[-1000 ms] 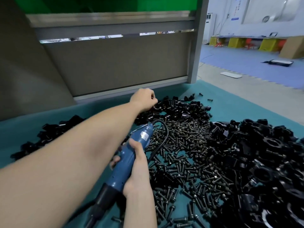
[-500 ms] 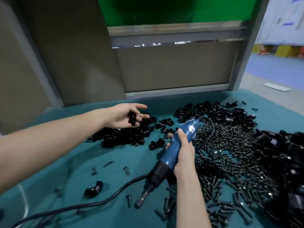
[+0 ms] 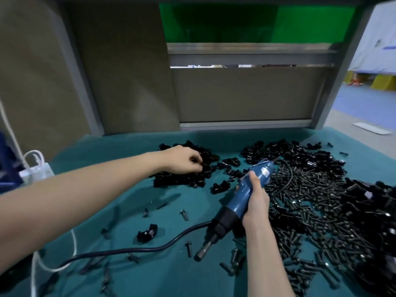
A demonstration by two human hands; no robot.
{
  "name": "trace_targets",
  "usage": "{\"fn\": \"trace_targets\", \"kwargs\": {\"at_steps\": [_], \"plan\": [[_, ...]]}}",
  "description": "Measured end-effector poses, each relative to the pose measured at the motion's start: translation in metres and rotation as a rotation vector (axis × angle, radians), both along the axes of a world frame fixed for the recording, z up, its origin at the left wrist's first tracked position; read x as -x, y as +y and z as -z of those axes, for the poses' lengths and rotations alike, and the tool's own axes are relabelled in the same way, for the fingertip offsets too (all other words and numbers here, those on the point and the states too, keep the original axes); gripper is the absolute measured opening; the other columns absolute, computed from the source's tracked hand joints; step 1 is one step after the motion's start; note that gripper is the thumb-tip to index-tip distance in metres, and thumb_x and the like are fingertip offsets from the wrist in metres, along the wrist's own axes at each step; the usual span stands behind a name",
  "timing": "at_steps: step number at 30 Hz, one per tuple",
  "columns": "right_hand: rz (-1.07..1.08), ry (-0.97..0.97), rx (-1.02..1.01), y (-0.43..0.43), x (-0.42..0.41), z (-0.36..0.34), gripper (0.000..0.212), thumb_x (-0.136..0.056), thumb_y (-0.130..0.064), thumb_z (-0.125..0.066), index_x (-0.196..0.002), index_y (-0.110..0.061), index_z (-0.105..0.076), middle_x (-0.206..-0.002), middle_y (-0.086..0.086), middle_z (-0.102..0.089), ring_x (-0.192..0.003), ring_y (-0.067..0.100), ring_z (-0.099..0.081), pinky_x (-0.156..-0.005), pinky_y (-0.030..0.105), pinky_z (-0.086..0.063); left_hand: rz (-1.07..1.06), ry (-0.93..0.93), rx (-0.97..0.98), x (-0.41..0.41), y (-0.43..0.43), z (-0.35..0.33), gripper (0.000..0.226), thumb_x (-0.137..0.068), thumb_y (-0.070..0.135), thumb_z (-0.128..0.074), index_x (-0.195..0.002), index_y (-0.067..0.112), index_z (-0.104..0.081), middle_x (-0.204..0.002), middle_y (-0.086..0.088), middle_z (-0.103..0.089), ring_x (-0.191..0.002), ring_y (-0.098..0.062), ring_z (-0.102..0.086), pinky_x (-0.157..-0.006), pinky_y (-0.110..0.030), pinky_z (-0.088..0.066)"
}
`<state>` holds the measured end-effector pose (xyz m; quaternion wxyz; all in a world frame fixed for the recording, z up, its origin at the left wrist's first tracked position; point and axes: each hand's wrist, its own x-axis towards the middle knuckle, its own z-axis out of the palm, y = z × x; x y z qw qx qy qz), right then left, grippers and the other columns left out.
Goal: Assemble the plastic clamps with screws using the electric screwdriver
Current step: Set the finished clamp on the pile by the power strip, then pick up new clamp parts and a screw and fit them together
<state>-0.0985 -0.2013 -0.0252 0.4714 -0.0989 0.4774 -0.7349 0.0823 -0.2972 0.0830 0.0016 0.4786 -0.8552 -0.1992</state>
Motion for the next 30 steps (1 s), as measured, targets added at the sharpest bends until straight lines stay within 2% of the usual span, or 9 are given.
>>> {"fn": "trace_targets", "kwargs": {"at_steps": [2,5,10,13,16,19,22,25,30], "plan": [[0.029,0.046,0.026,0.000,-0.002,-0.001,0.048,-0.085,-0.037,-0.072,-0.126,-0.014,-0.060,-0.101,0.004,-0.070,-0.076,0.019,-0.066,-0.061,0.029,-0.049,0.095,-0.332,0.217,-0.004,-0.005,0.017,0.059,-0.090,0.054,-0.055,-0.143,0.034,-0.039,-0.134,-0.004,-0.044,-0.101,-0.017,-0.051,-0.087,-0.034,-0.047],[0.088,0.183,0.024,-0.002,-0.004,-0.002,0.084,-0.085,-0.030,-0.074,-0.151,-0.032,-0.021,-0.129,0.002,-0.054,-0.099,0.026,-0.064,-0.080,0.039,-0.055,0.122,-0.500,0.286,0.002,-0.006,0.042,0.064,-0.090,0.052,-0.058,-0.146,0.035,-0.033,-0.137,-0.006,-0.036,-0.109,-0.027,-0.054,-0.081,-0.037,-0.049],[0.052,0.417,-0.013,-0.004,-0.006,0.001,0.077,-0.088,-0.029,-0.069,-0.148,-0.034,-0.021,-0.124,0.005,-0.056,-0.090,0.017,-0.061,-0.074,0.033,-0.049,0.096,-0.361,0.495,0.003,-0.011,0.050,0.025,-0.096,0.037,-0.056,-0.115,0.024,-0.062,-0.115,-0.001,-0.053,-0.102,-0.026,-0.057,-0.070,-0.033,-0.040],[0.017,0.531,-0.087,-0.008,-0.010,0.003,0.079,-0.091,-0.030,-0.066,-0.154,-0.024,-0.019,-0.143,0.007,-0.045,-0.113,0.025,-0.056,-0.087,0.039,-0.050,0.160,-0.270,0.489,-0.009,-0.012,0.048,0.018,-0.096,0.038,-0.055,-0.104,0.024,-0.064,-0.099,0.005,-0.051,-0.097,-0.022,-0.057,-0.068,-0.031,-0.040],[0.036,0.786,-0.170,-0.008,-0.009,0.002,0.074,-0.092,-0.022,-0.066,-0.153,-0.011,-0.026,-0.163,0.002,0.000,-0.147,0.024,-0.018,-0.115,0.039,-0.031,0.085,-0.026,0.523,-0.021,-0.008,0.050,0.018,-0.096,0.038,-0.051,-0.096,0.025,-0.063,-0.096,0.008,-0.057,-0.089,-0.015,-0.056,-0.066,-0.029,-0.041],[0.092,0.910,-0.124,-0.001,-0.012,-0.005,0.067,-0.092,-0.016,-0.065,-0.151,-0.012,-0.033,-0.163,-0.003,0.006,-0.149,0.017,-0.008,-0.112,0.026,-0.022,-0.091,0.405,0.290,-0.024,-0.002,0.047,0.015,-0.096,0.028,-0.055,-0.085,0.019,-0.061,-0.082,0.009,-0.060,-0.067,-0.005,-0.054,-0.060,-0.021,-0.039],[0.107,0.962,-0.010,0.009,-0.012,-0.035,0.049,-0.091,-0.022,-0.067,-0.137,-0.018,-0.052,-0.159,-0.002,-0.019,-0.145,0.014,-0.023,-0.106,0.019,-0.024,-0.306,0.831,0.004,-0.020,0.013,0.032,0.020,-0.097,0.019,-0.052,-0.077,0.014,-0.054,-0.064,0.005,-0.052,-0.042,-0.006,-0.041,-0.042,-0.019,-0.032],[-0.158,0.959,0.123,0.022,-0.026,-0.081,0.044,-0.085,-0.040,-0.070,-0.126,-0.026,-0.060,-0.124,-0.010,-0.058,-0.105,-0.005,-0.056,-0.080,0.007,-0.040,-0.407,1.093,-0.177,-0.016,0.039,0.014,0.026,-0.097,0.017,-0.050,-0.071,0.017,-0.054,-0.065,0.003,-0.052,-0.040,-0.008,-0.042,-0.037,-0.017,-0.027],[-0.260,1.351,0.213,0.059,-0.082,-0.095,0.045,-0.087,-0.017,-0.069,-0.128,-0.028,-0.055,-0.110,-0.009,-0.055,-0.083,-0.013,-0.051,-0.071,-0.005,-0.034,-0.457,1.285,-0.413,-0.009,0.108,0.015,0.027,-0.095,0.029,-0.054,-0.071,0.028,-0.065,-0.074,0.000,-0.061,-0.058,-0.014,-0.052,-0.055,-0.027,-0.041]]}}
